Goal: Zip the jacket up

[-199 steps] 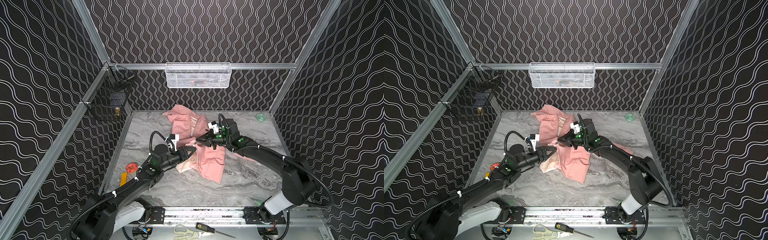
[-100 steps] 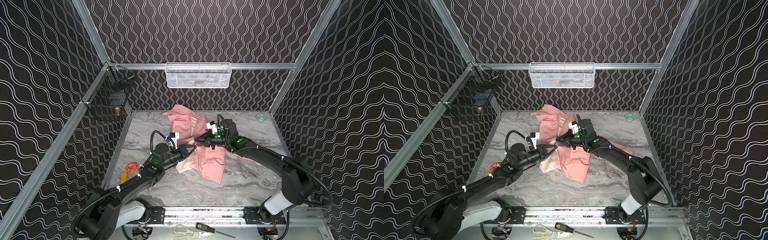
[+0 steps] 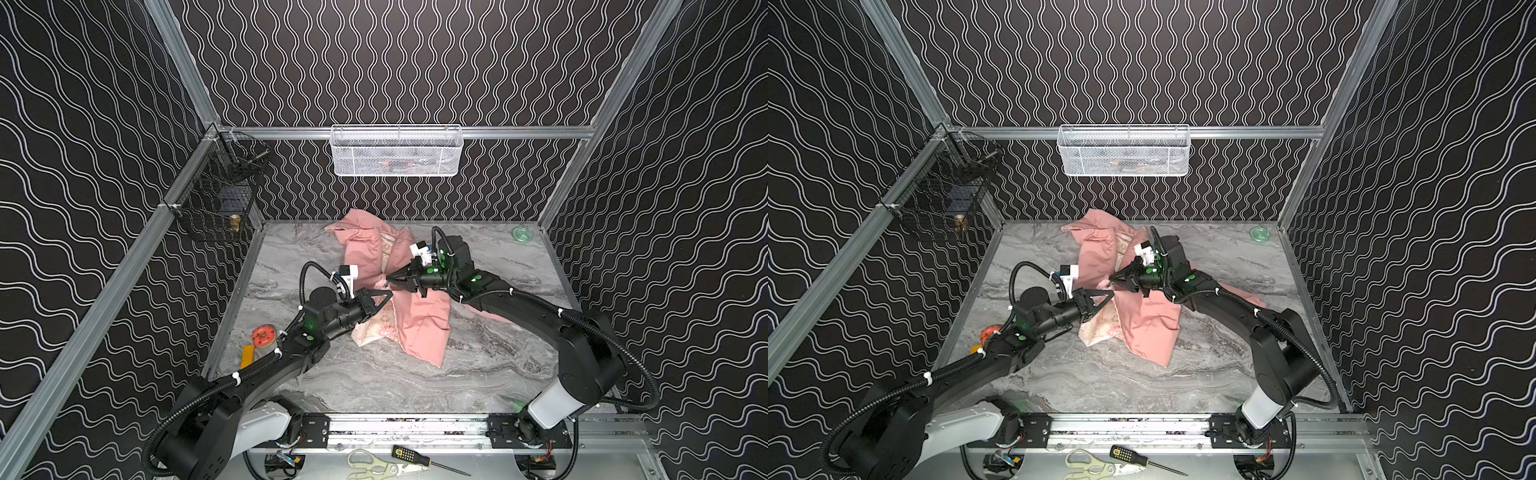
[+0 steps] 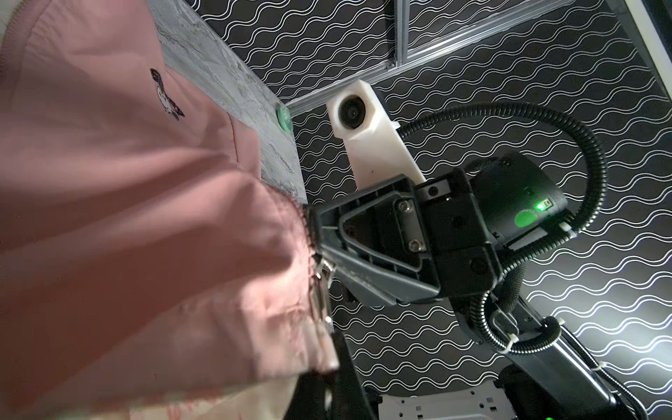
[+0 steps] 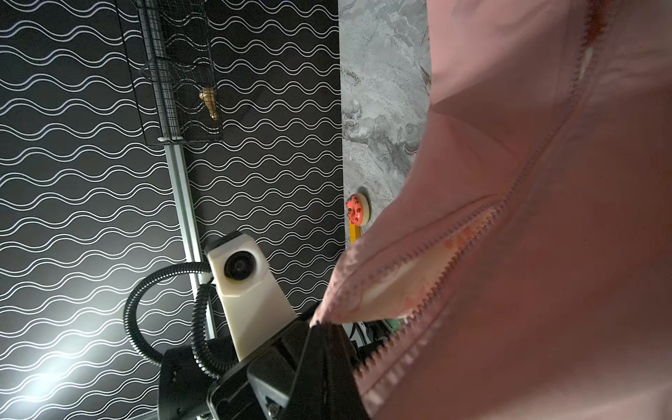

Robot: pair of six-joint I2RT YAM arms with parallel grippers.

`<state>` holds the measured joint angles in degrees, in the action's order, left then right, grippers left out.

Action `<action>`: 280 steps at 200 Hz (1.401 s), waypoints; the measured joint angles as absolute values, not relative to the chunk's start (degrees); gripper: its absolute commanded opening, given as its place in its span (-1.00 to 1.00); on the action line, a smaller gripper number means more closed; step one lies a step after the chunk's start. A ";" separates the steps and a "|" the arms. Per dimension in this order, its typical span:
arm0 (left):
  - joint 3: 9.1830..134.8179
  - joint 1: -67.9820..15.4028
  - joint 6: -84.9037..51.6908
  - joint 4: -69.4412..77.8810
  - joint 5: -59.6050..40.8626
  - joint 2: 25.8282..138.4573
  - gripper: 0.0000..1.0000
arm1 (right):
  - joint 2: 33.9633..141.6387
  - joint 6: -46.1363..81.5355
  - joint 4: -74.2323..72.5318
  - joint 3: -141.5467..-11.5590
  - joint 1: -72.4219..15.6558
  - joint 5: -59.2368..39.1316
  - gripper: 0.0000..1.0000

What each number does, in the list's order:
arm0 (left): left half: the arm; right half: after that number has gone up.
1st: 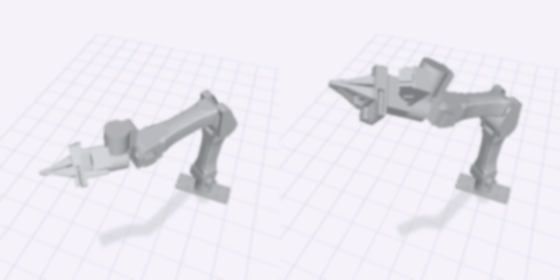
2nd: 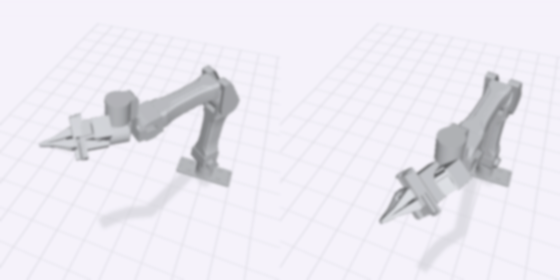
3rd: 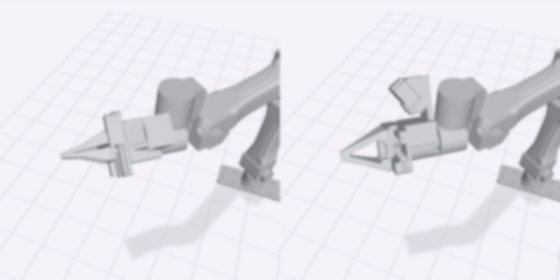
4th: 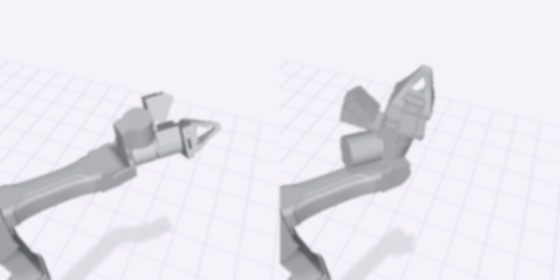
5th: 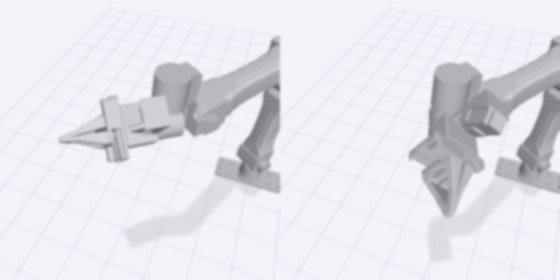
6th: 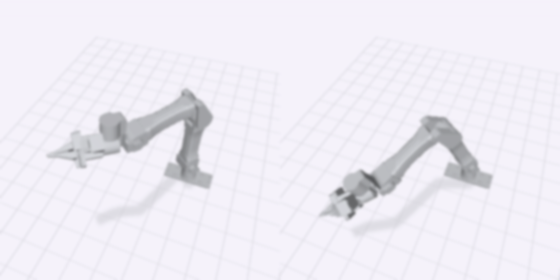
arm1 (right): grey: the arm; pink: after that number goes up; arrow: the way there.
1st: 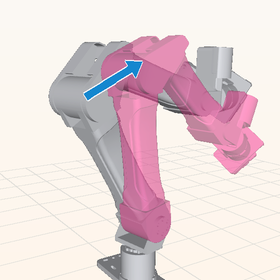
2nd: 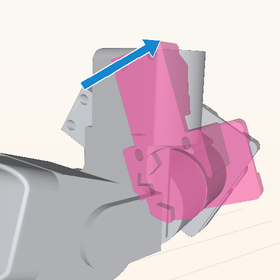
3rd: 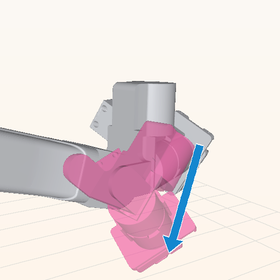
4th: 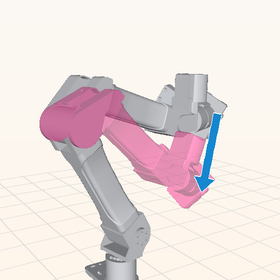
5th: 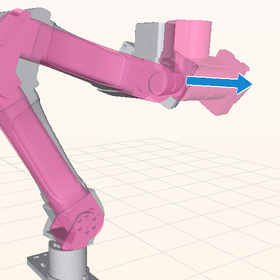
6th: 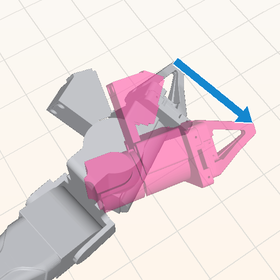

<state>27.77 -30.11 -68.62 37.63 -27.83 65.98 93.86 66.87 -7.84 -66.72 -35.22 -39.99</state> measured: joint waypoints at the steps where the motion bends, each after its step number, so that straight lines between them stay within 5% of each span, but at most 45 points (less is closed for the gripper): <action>1: 27.77 -30.11 -68.62 37.63 -27.81 65.98 -1.00 | 93.86 66.87 -7.84 -66.76 -35.22 -39.99 -1.00; 263: 22.81 -30.17 -70.11 36.75 -21.15 57.91 -1.00 | 95.13 65.91 -6.31 -68.36 -35.46 -42.54 -1.00; 280: 22.83 -30.17 -70.13 37.15 -21.26 58.67 -0.43 | 95.13 65.93 -6.33 -68.36 -35.51 -42.48 -1.00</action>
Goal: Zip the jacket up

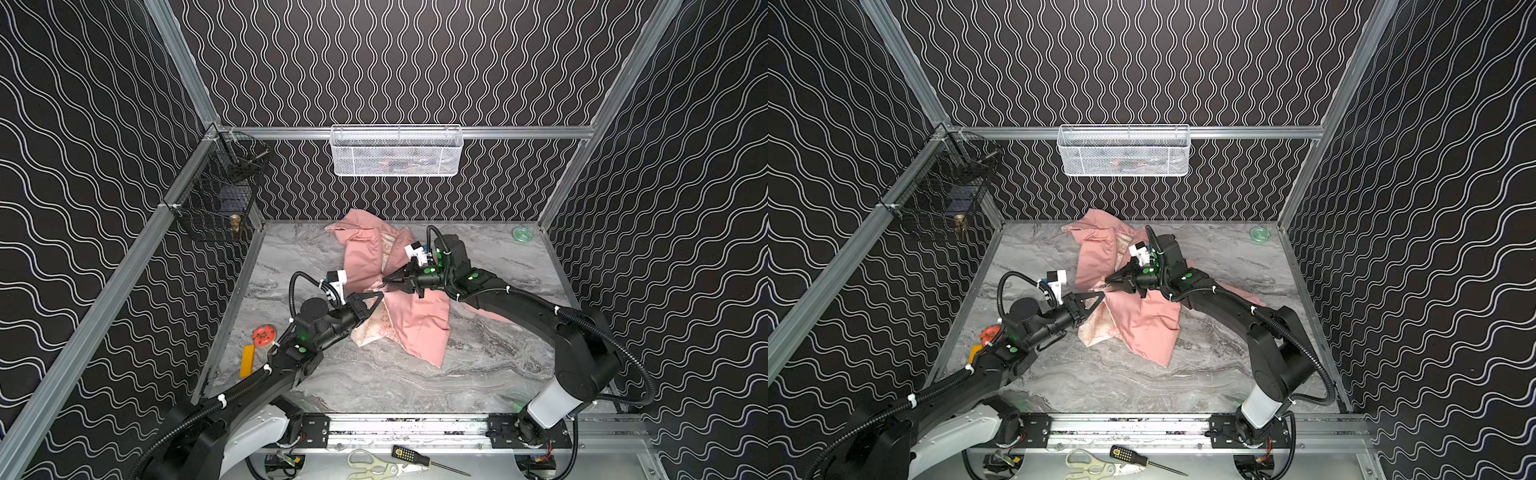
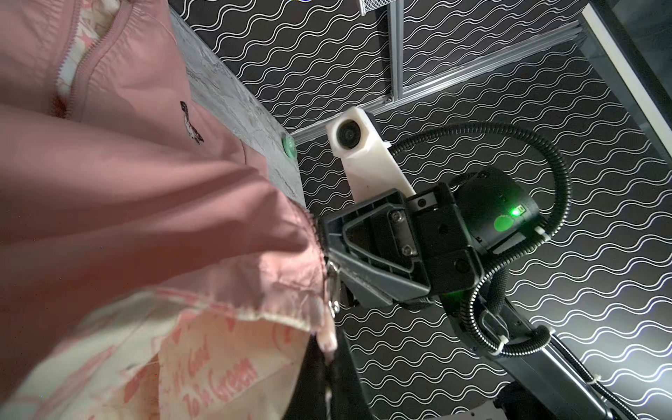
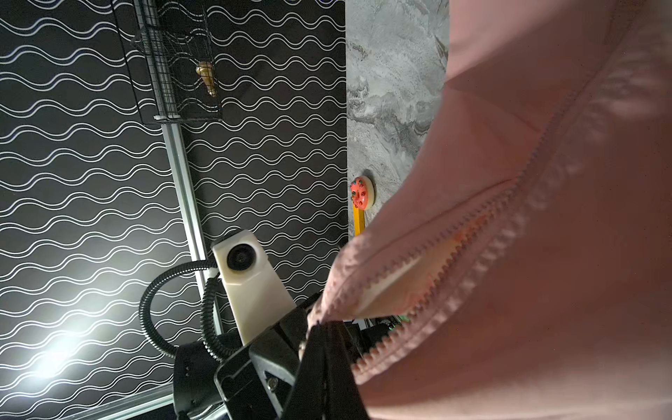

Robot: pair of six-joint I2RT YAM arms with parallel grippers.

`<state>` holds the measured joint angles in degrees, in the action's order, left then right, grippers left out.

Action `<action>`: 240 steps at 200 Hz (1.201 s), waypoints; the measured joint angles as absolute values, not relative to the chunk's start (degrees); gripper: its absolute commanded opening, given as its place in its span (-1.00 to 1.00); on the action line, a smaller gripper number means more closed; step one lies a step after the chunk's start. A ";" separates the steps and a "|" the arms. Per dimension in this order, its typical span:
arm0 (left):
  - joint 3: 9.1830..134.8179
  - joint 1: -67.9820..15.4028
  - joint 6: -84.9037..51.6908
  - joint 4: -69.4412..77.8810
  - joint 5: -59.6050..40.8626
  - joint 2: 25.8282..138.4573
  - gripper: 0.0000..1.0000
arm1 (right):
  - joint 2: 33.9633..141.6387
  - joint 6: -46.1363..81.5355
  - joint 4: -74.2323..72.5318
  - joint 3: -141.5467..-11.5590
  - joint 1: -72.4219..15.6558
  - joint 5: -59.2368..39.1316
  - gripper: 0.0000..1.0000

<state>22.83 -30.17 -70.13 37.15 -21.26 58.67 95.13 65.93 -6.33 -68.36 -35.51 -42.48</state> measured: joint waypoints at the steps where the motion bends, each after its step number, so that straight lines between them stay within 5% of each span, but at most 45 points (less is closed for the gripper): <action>1: 22.85 -30.17 -70.13 37.17 -21.26 58.76 -0.41 | 95.13 65.93 -6.33 -68.36 -35.51 -42.48 -1.00; 15: 22.90 -30.17 -70.50 37.60 -21.28 59.40 -0.19 | 95.13 65.95 -6.59 -68.36 -35.57 -41.23 -1.00; 44: 21.32 -30.17 -72.64 40.95 -20.23 59.37 -0.09 | 95.07 65.95 -6.85 -68.36 -35.86 -41.23 -1.00; 240: 17.96 -29.89 -80.84 55.46 -15.35 64.18 -0.29 | 93.60 65.34 -8.08 -66.46 -36.40 -42.78 -1.00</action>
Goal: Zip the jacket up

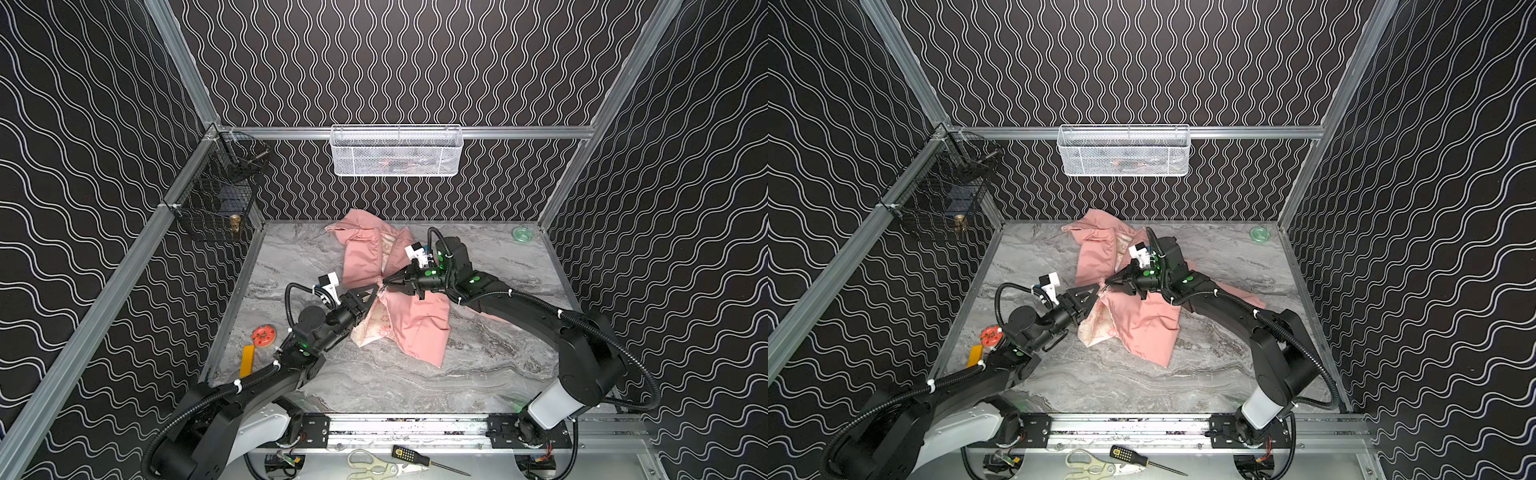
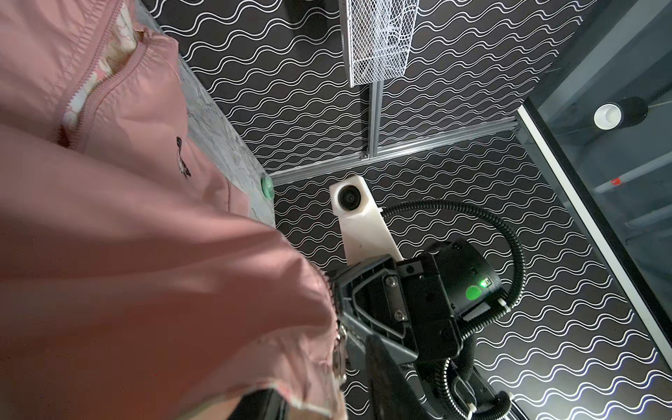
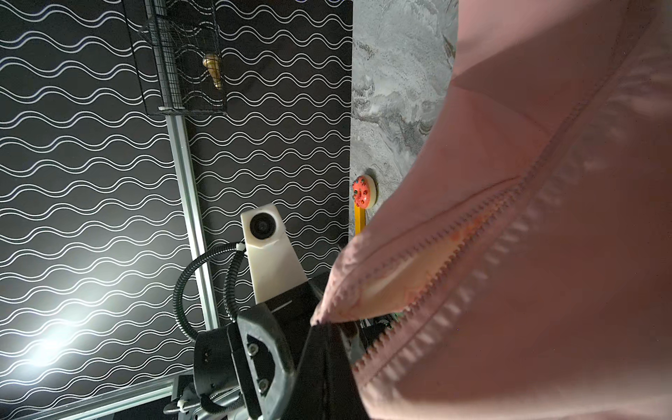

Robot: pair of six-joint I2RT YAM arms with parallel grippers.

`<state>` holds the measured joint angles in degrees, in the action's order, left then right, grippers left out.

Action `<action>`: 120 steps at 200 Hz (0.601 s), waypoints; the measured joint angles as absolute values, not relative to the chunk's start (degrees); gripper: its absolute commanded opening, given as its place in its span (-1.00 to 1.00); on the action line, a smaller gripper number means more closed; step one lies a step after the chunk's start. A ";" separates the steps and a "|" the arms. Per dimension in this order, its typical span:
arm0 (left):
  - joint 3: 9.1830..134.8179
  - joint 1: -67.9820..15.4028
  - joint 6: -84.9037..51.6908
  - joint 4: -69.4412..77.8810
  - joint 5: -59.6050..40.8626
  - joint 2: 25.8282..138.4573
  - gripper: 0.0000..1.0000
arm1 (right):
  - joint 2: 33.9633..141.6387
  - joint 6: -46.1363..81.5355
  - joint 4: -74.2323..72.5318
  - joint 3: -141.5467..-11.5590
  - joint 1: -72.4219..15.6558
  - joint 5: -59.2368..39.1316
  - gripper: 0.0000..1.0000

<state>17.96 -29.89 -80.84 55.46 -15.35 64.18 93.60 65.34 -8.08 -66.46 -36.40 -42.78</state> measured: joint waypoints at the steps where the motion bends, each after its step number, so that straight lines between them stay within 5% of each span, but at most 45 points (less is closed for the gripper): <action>1: 17.98 -29.89 -80.84 55.57 -15.42 64.27 -0.29 | 93.60 65.34 -8.08 -66.46 -36.40 -42.78 -1.00; 94: 18.04 -29.74 -82.17 59.72 -16.56 67.22 -1.00 | 93.93 65.36 -8.12 -66.70 -36.36 -42.76 -1.00; 120: 17.85 -29.74 -82.32 60.62 -16.56 67.29 -1.00 | 93.93 65.65 -8.60 -66.67 -36.38 -43.00 -0.72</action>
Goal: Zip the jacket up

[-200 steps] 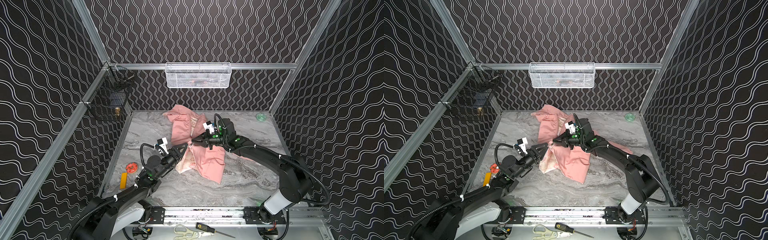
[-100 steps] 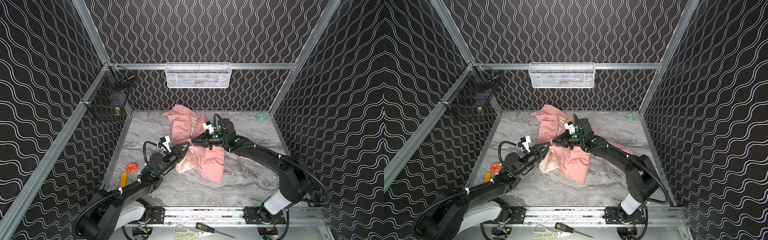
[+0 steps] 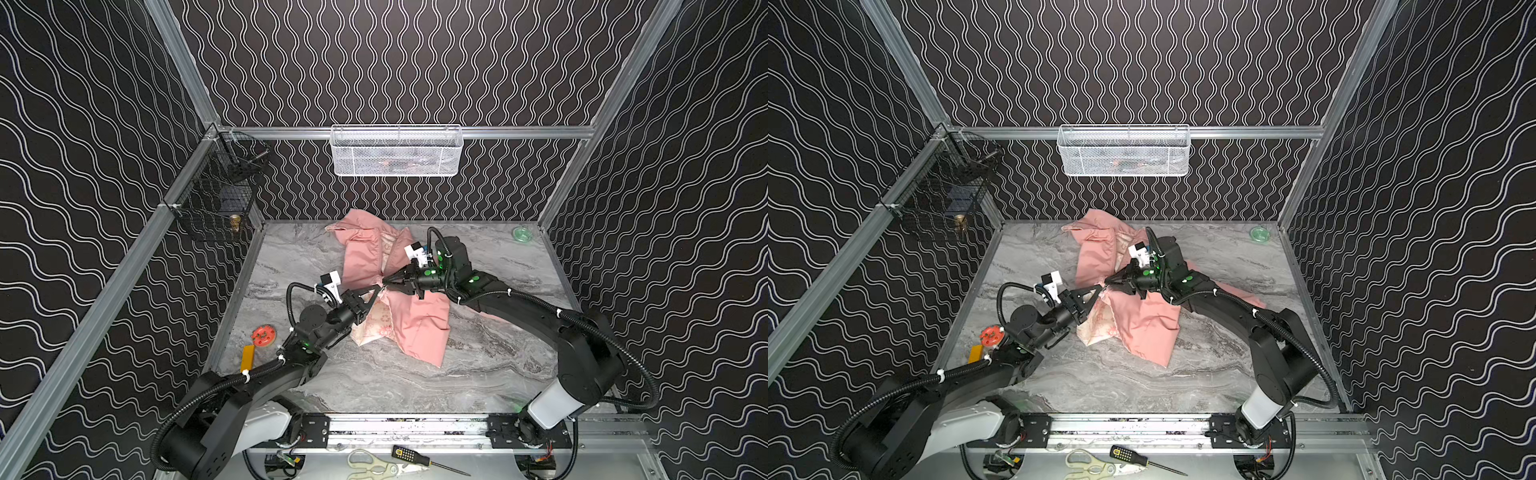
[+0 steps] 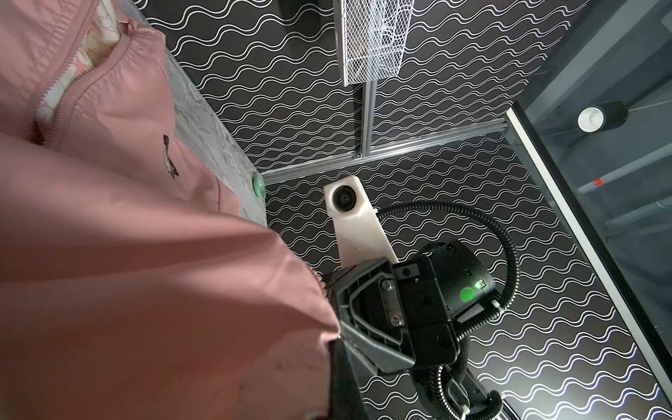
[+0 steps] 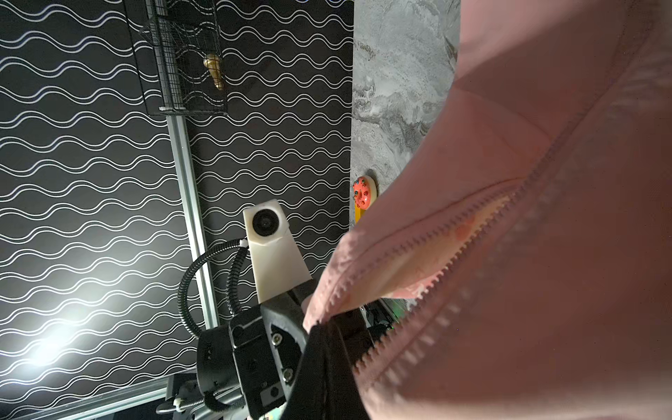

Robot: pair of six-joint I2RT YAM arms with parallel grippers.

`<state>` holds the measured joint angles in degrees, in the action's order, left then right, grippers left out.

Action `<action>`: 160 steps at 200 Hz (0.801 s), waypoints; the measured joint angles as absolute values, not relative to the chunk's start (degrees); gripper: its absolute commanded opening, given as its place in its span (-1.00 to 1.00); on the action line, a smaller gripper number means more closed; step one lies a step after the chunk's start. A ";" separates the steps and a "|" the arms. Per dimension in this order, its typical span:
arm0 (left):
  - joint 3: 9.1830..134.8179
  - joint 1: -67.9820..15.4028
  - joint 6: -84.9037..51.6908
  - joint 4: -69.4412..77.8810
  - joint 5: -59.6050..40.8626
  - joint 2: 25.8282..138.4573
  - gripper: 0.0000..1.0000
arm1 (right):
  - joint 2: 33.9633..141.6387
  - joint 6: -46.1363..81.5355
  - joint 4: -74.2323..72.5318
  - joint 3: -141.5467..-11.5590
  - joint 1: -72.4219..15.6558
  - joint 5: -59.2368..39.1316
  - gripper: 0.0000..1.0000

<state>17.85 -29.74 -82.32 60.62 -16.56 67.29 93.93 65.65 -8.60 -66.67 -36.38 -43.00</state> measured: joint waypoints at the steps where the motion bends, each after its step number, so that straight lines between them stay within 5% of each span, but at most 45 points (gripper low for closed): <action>1: 17.85 -29.74 -82.32 60.64 -16.56 67.29 -1.00 | 93.93 65.67 -8.62 -66.67 -36.38 -43.00 -0.71; 99: 17.54 -29.74 -82.32 60.77 -16.67 66.59 -1.00 | 93.54 66.46 -9.41 -66.63 -36.42 -43.90 -0.47; 160: 17.30 -29.74 -82.32 60.77 -16.03 66.41 -1.00 | 92.79 66.41 -9.37 -65.73 -36.40 -43.88 -0.65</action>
